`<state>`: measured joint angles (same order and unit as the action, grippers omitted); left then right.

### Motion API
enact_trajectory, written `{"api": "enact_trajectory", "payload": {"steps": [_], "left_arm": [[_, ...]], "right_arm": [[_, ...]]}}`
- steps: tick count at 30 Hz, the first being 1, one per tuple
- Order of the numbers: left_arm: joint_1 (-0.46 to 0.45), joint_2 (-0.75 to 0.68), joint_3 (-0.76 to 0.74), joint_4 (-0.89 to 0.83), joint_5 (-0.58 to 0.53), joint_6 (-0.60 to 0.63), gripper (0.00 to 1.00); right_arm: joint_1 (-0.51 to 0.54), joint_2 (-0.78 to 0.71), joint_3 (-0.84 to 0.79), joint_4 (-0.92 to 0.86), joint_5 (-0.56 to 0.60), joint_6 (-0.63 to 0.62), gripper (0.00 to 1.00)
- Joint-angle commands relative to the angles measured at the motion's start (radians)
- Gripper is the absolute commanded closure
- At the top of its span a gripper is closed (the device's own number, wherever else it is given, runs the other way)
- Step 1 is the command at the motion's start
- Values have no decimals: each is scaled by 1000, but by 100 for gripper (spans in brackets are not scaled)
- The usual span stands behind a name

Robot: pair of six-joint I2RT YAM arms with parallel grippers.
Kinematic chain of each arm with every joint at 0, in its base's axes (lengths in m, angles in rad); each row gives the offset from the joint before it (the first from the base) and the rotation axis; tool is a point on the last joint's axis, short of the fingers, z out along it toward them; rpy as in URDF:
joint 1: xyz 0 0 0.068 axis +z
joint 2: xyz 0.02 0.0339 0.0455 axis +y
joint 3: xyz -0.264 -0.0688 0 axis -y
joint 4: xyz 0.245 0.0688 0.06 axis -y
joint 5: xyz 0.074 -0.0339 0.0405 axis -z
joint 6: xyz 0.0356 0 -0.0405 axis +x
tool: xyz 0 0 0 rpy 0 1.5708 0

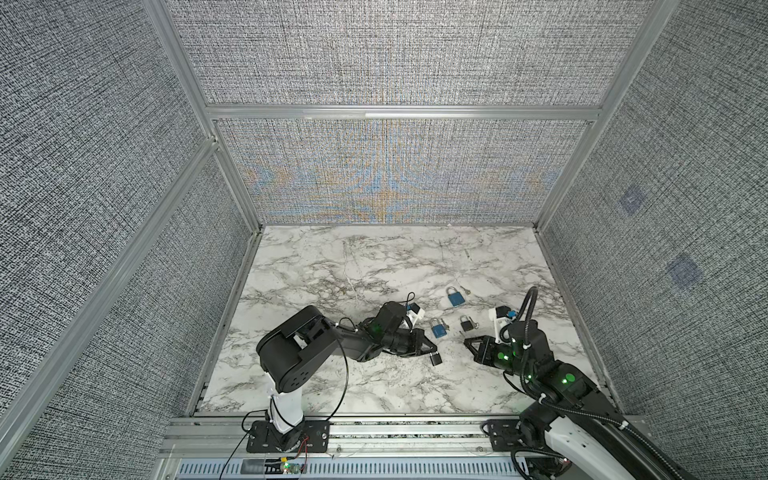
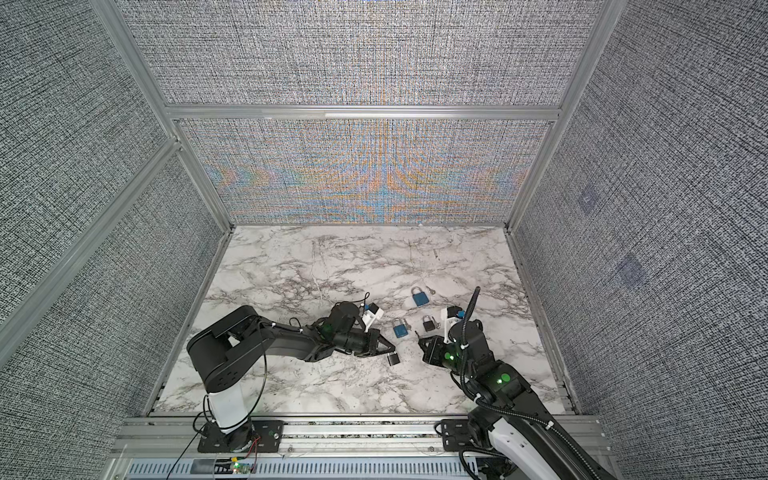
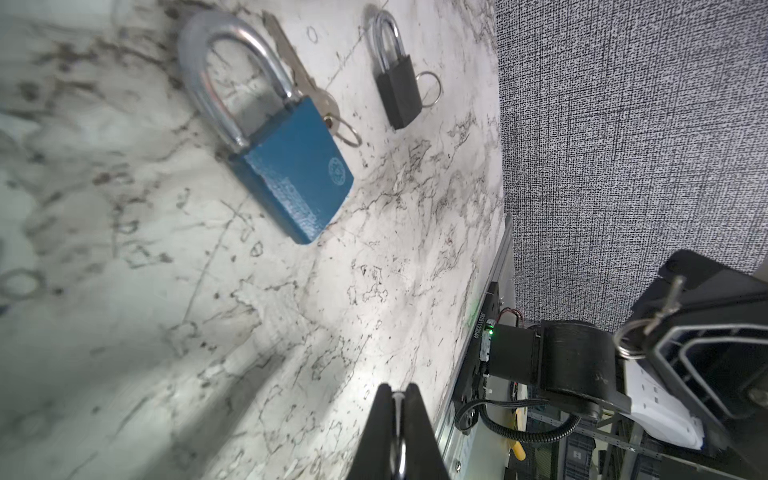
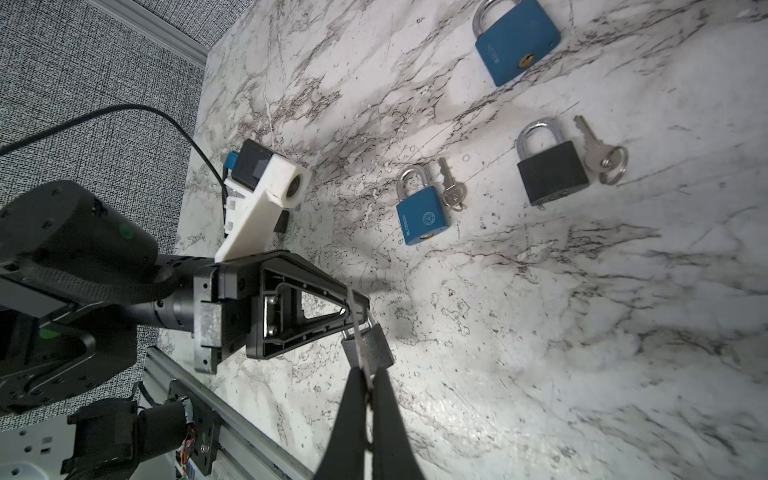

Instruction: Lock with the key

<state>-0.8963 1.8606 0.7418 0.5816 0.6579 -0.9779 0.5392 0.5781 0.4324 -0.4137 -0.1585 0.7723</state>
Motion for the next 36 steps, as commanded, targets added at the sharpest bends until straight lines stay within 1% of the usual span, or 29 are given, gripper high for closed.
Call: {"api": "enact_trajectory", "payload": {"steps": [1, 8, 14, 16, 17, 19, 22, 30, 36], "left_arm": [[-12, 16, 4, 58, -7, -34, 100], [-35, 47, 1, 54, -46, -66, 100], [-37, 51, 8, 8, -69, -52, 100], [-36, 52, 8, -6, -77, -50, 86], [-36, 54, 8, -9, -77, -48, 82], [-37, 52, 11, -21, -84, -45, 77], [-36, 43, 14, -44, -96, -33, 74], [-27, -29, 30, -187, -173, 35, 72], [-12, -93, 30, -267, -216, 78, 72]], "right_arm": [[-1, 9, -3, 14, 7, 0, 100], [0, 24, -13, 40, -4, 6, 100], [-1, 28, -20, 53, -4, 9, 100], [-1, 30, -24, 57, -4, 11, 100], [-2, 32, -23, 58, -4, 11, 100], [-2, 35, -24, 59, -4, 10, 100], [-1, 42, -24, 61, -5, 9, 100], [0, 87, -41, 111, -19, -4, 100], [8, 201, -55, 176, -45, -10, 100]]}}
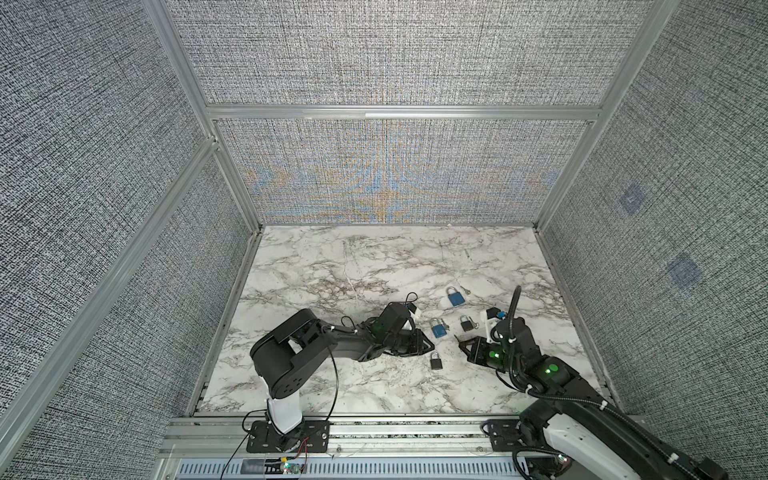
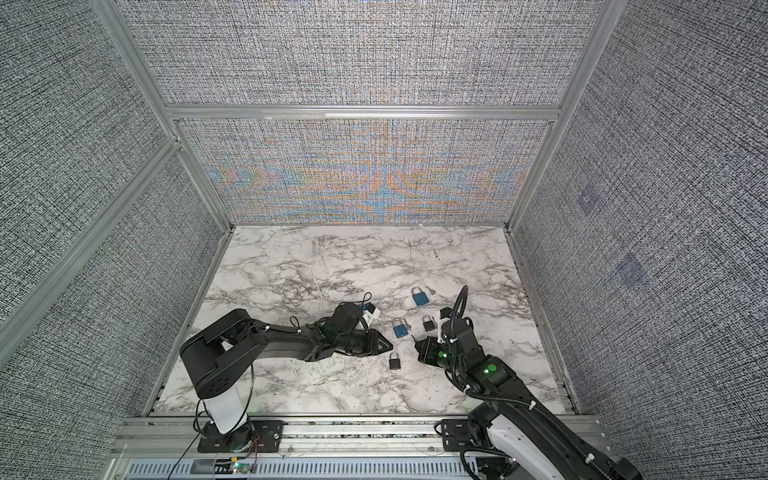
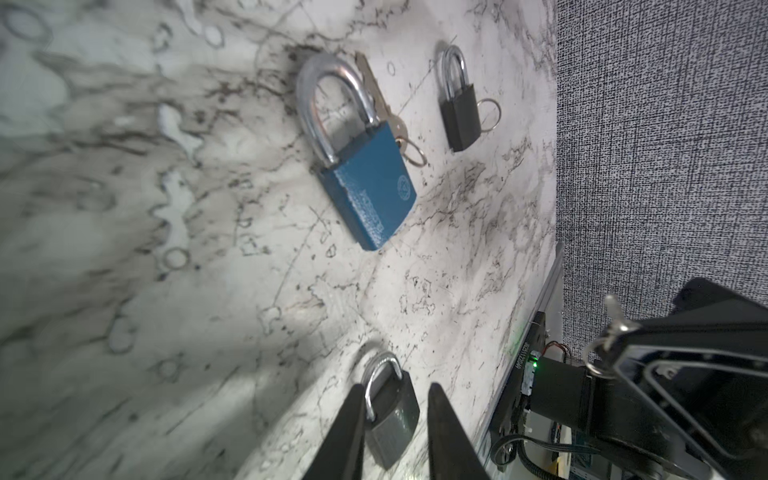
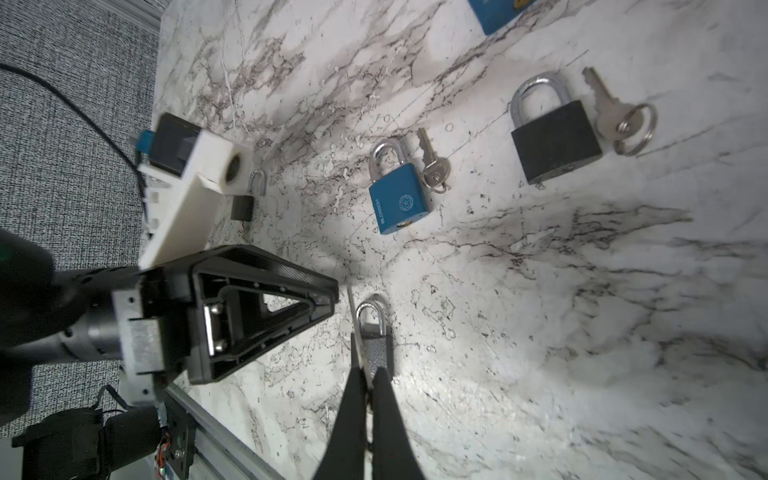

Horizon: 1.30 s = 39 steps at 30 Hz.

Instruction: Lock with the key

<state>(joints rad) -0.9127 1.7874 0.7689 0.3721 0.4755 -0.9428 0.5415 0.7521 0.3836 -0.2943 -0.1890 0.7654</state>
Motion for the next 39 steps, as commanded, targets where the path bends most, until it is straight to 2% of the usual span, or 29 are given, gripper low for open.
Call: {"api": "enact_trajectory", "payload": {"steps": [1, 6, 12, 16, 20, 36, 39], "left_arm": [[7, -30, 2, -69, -42, 49, 72], [23, -106, -14, -108, -87, 80, 72], [69, -246, -65, -129, -155, 110, 72], [100, -318, -77, -185, -196, 131, 71], [116, -350, -80, -233, -216, 132, 72], [133, -370, -125, -212, -210, 113, 72], [136, -372, -125, -221, -211, 106, 72]], "right_arm": [[8, 42, -12, 73, -12, -1, 100], [59, 87, -52, 177, 24, 40, 100], [181, 136, -105, 268, 162, 106, 100], [223, 170, -129, 308, 225, 140, 100], [243, 206, -140, 342, 250, 155, 98], [285, 300, -141, 391, 261, 187, 92], [297, 302, -140, 389, 263, 193, 88]]}}
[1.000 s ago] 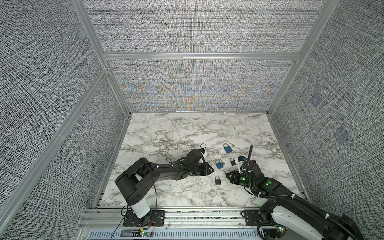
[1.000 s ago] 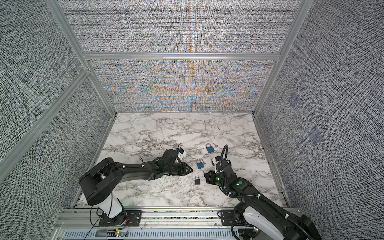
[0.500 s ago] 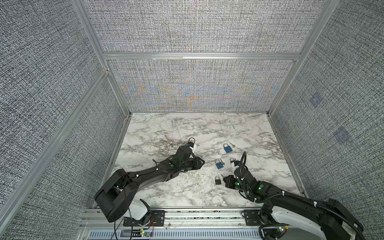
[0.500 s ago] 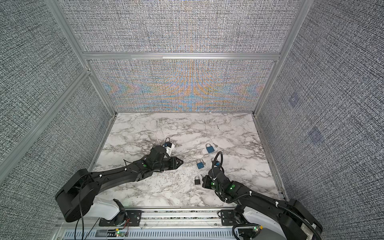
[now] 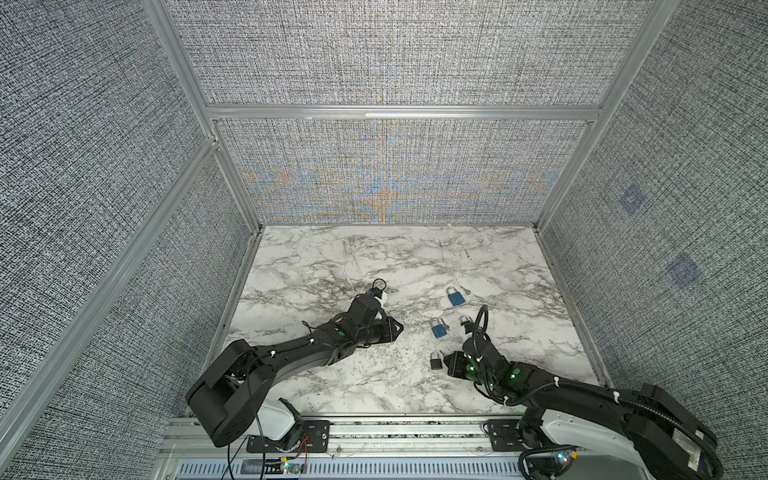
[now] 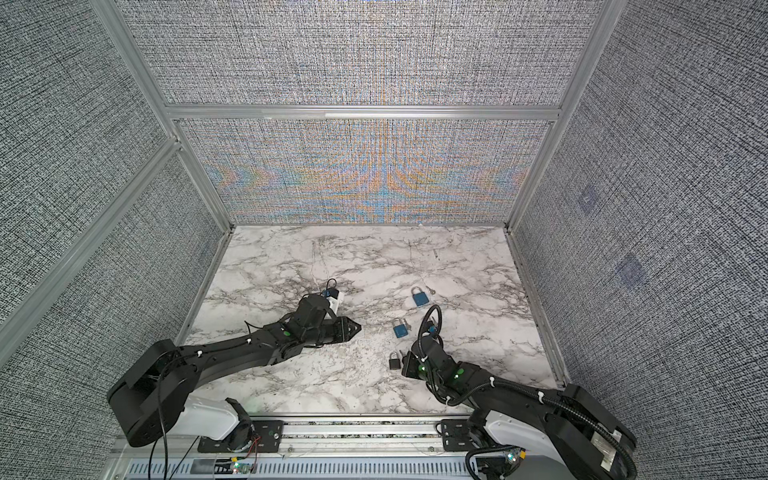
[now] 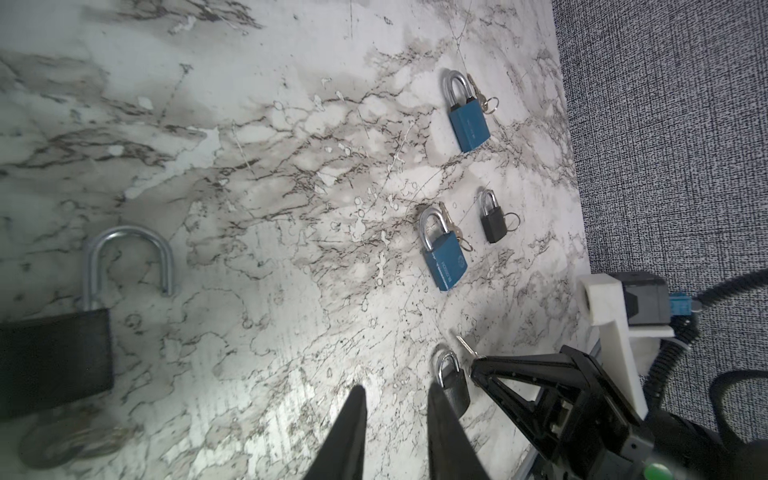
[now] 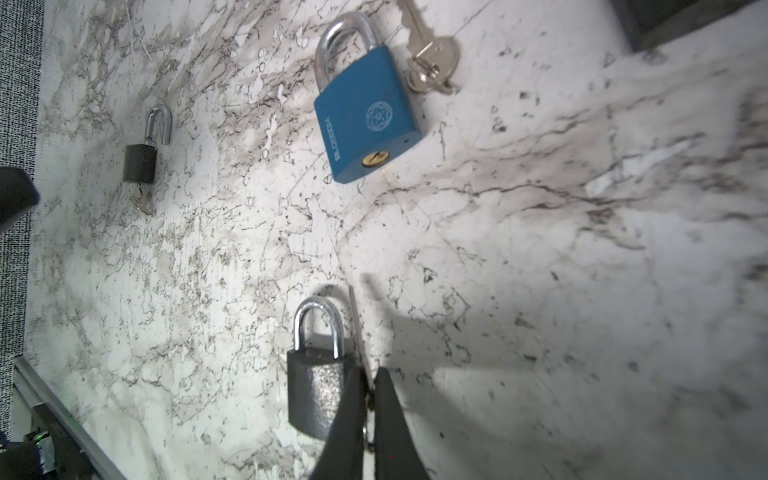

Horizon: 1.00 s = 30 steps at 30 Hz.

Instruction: Lock with the key

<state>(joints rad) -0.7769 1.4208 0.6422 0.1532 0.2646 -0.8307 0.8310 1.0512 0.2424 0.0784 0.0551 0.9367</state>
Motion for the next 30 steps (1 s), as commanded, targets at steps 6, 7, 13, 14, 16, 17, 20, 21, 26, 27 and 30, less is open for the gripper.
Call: {"api": "enact_trajectory", "payload": {"steps": [6, 7, 13, 14, 16, 17, 20, 21, 26, 27, 30], "left_arm": [[5, -18, 6, -37, -16, 0, 72], [7, -23, 6, -41, -21, 0, 72], [16, -76, 6, -87, -81, 9, 72], [20, -84, 6, -96, -90, 15, 72], [35, -106, 7, -119, -110, 31, 71], [41, -116, 6, -130, -120, 39, 72], [75, -168, 1, -174, -168, 68, 72], [88, -193, -6, -189, -197, 77, 71], [154, -354, -96, -163, -284, 112, 63], [176, -390, -111, -171, -289, 113, 61], [242, -484, -145, -200, -297, 118, 55]], "right_arm": [[24, -28, 11, -25, 50, 28, 71], [26, -38, 17, -40, 58, 27, 70], [52, -96, 91, -169, 127, -11, 67], [55, -97, 105, -186, 137, -21, 67], [65, -87, 142, -215, 153, -43, 67], [70, -77, 161, -223, 158, -56, 67], [91, -23, 236, -257, 187, -97, 66], [97, 3, 266, -264, 198, -113, 66], [133, 146, 402, -260, 228, -165, 65], [139, 176, 427, -251, 230, -172, 65], [152, 261, 495, -216, 237, -179, 60]]}}
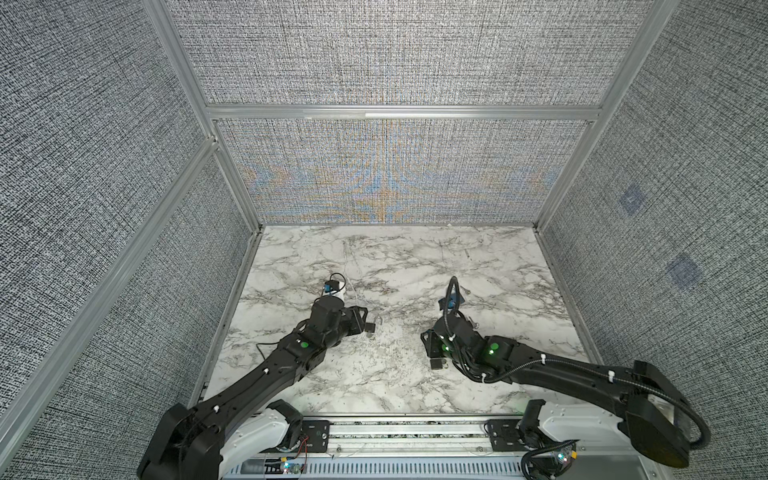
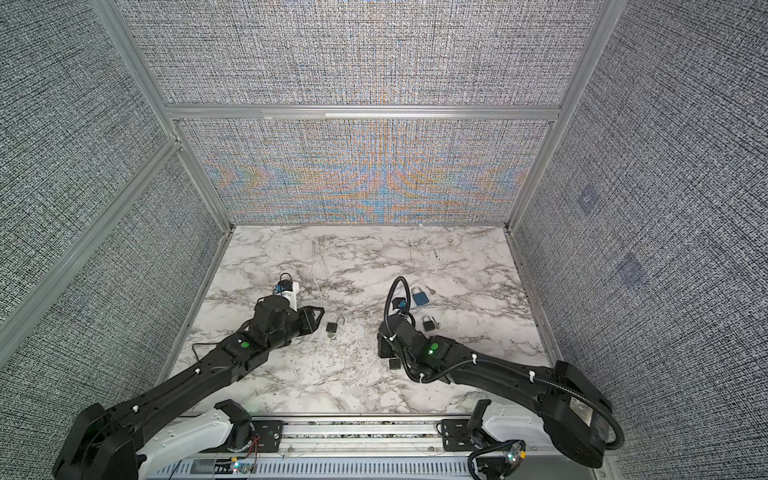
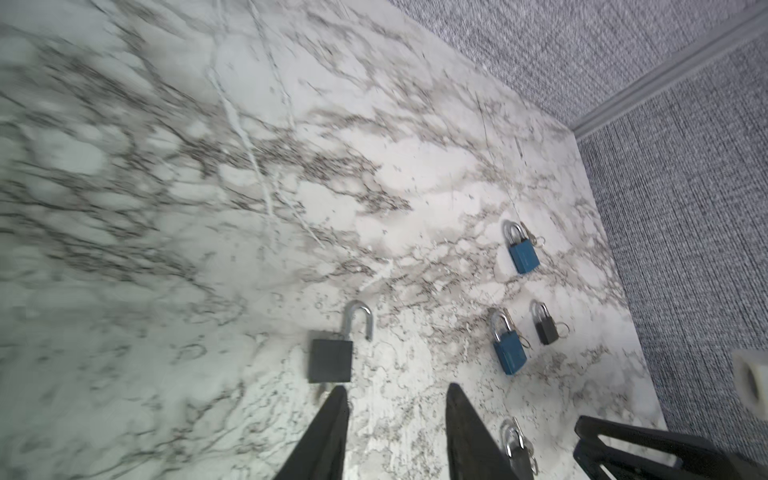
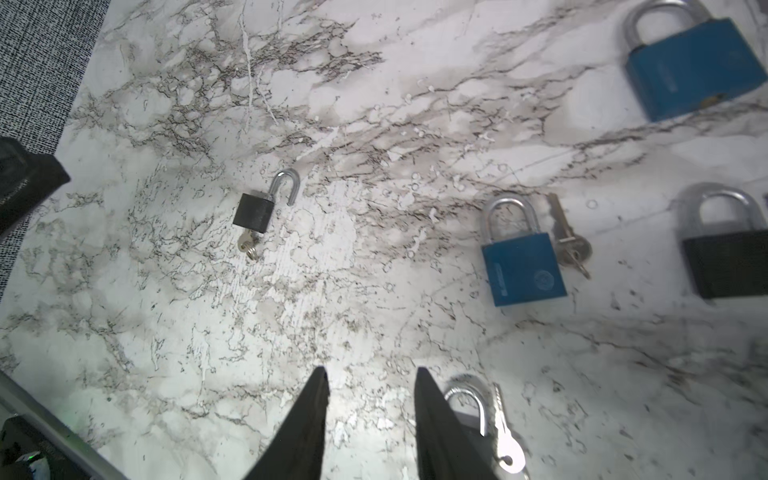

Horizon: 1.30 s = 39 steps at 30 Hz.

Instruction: Lock with the key

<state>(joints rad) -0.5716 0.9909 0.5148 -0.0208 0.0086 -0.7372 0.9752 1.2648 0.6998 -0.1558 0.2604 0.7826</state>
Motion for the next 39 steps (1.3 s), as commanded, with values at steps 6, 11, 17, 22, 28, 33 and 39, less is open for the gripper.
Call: {"api": "enact_trajectory", "payload": {"steps": [6, 11, 17, 22, 28, 33, 39], "left_arm": [[165, -160, -64, -44, 57, 11, 51], [230, -213, -84, -42, 128, -8, 51], [260, -266, -78, -72, 157, -1, 51], [268, -294, -79, -89, 174, 7, 51], [271, -315, -84, -89, 190, 4, 51], [272, -336, -100, -76, 202, -7, 51], [272, -347, -104, -80, 205, -8, 50]], "right_arm": [[28, 236, 186, 89, 11, -38, 45], [44, 390, 334, 111, -8, -18, 42], [52, 552, 457, 142, -53, 36, 40], [62, 653, 535, 123, -53, 78, 39], [66, 733, 607, 67, -35, 100, 40], [72, 780, 656, 9, 8, 101, 40], [73, 821, 680, -16, 23, 118, 44]]}}
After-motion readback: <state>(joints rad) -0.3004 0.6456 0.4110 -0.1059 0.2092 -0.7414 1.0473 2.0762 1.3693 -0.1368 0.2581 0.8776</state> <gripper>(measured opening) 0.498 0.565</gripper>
